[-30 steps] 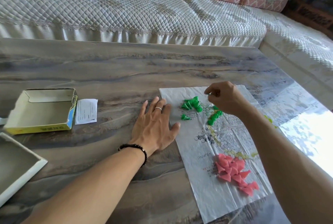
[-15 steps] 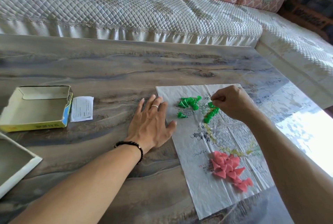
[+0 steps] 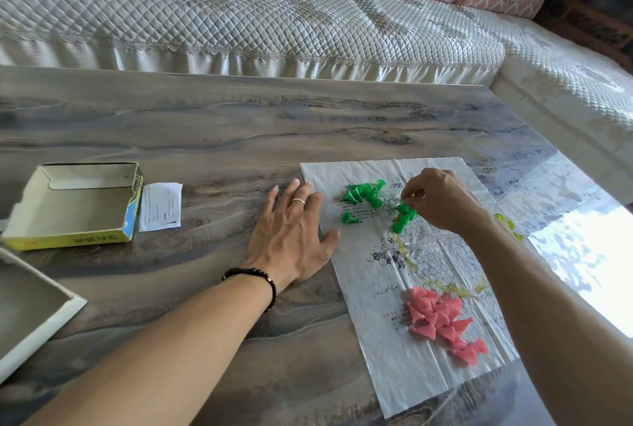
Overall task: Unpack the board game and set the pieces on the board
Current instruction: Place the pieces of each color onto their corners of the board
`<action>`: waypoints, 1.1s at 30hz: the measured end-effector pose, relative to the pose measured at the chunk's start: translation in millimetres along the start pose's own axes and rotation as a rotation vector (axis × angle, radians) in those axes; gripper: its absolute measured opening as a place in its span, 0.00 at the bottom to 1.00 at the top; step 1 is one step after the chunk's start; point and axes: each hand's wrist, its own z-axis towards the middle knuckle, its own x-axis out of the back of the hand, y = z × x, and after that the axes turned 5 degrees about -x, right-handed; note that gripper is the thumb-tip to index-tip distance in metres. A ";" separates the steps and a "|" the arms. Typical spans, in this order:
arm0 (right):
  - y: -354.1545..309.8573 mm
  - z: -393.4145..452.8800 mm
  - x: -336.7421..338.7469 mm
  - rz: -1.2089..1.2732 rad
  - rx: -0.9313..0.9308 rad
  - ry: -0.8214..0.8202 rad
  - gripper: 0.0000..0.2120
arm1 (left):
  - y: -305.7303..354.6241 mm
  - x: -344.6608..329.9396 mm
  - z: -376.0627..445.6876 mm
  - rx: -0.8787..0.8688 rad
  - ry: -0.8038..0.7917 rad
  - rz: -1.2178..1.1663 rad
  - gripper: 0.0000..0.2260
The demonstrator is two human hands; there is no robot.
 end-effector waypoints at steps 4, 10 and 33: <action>-1.7 0.4 0.9 0.001 -0.016 -0.010 0.05 | -0.8 0.1 -0.4 0.000 -0.008 0.004 0.30; -10.1 5.7 5.2 0.107 -0.022 0.074 0.05 | -0.2 0.2 0.0 -0.002 -0.021 0.011 0.30; -23.1 14.5 29.7 0.350 -0.132 0.049 0.03 | -0.9 0.3 -0.8 0.004 -0.031 0.001 0.28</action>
